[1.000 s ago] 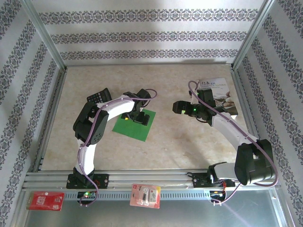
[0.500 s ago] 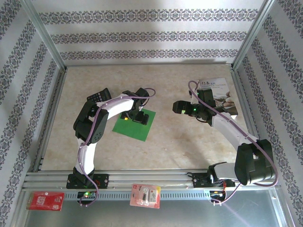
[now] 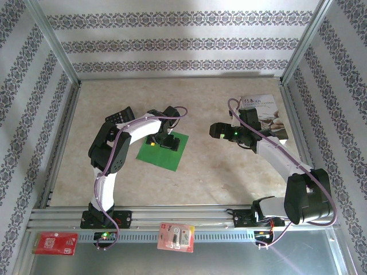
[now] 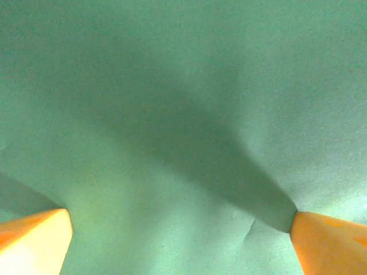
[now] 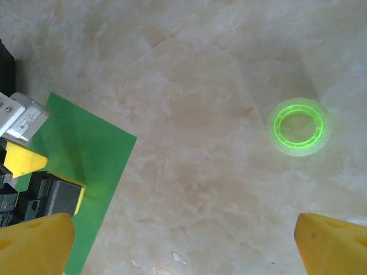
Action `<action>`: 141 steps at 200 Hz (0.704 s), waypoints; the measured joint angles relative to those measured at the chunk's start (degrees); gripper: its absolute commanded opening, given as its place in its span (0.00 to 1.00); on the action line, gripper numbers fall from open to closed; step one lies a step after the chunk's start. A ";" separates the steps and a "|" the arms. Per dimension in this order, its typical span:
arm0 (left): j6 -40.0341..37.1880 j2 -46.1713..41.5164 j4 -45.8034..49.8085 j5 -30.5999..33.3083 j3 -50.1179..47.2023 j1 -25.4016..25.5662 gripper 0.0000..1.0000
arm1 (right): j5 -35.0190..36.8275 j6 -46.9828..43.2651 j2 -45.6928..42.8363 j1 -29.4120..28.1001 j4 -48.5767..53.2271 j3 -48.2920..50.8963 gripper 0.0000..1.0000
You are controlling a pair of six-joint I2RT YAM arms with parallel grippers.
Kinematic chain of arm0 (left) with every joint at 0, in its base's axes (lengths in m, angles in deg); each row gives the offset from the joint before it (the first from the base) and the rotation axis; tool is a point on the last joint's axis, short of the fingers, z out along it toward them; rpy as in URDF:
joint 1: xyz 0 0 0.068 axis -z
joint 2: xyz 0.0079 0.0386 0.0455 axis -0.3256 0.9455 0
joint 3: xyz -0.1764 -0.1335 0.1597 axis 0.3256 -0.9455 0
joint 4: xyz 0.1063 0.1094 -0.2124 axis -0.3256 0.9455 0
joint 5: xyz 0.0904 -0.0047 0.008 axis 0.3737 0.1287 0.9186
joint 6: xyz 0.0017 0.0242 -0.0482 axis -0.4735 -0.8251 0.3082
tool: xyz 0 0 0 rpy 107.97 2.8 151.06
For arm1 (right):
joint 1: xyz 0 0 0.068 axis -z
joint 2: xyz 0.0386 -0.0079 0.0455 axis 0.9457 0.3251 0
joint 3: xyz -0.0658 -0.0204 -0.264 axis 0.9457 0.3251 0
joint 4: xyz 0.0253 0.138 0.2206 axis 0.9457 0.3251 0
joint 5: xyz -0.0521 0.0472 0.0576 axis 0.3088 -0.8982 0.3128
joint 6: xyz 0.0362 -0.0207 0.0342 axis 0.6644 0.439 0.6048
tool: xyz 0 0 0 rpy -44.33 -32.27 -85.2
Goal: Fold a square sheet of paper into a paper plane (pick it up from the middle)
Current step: First fold the square sheet of paper in half at the center of the table.
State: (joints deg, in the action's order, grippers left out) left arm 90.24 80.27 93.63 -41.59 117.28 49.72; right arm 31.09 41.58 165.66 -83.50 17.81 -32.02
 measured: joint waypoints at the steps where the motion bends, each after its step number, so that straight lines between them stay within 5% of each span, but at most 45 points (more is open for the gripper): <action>1: 0.00 0.00 0.00 0.00 0.00 0.00 0.97 | 0.00 0.00 0.00 0.00 0.00 0.00 0.98; 82: 0.20 -0.02 -0.15 -0.35 0.00 0.02 0.92 | 0.44 0.00 0.00 0.00 0.02 0.00 0.98; 141: 1.60 -0.42 -0.92 -0.52 -0.46 0.07 0.73 | 0.44 -0.02 0.00 0.00 0.04 0.00 0.98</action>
State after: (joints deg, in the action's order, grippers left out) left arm 91.84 79.85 92.71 -42.11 116.82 49.79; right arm 31.53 41.56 165.66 -83.50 17.86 -32.02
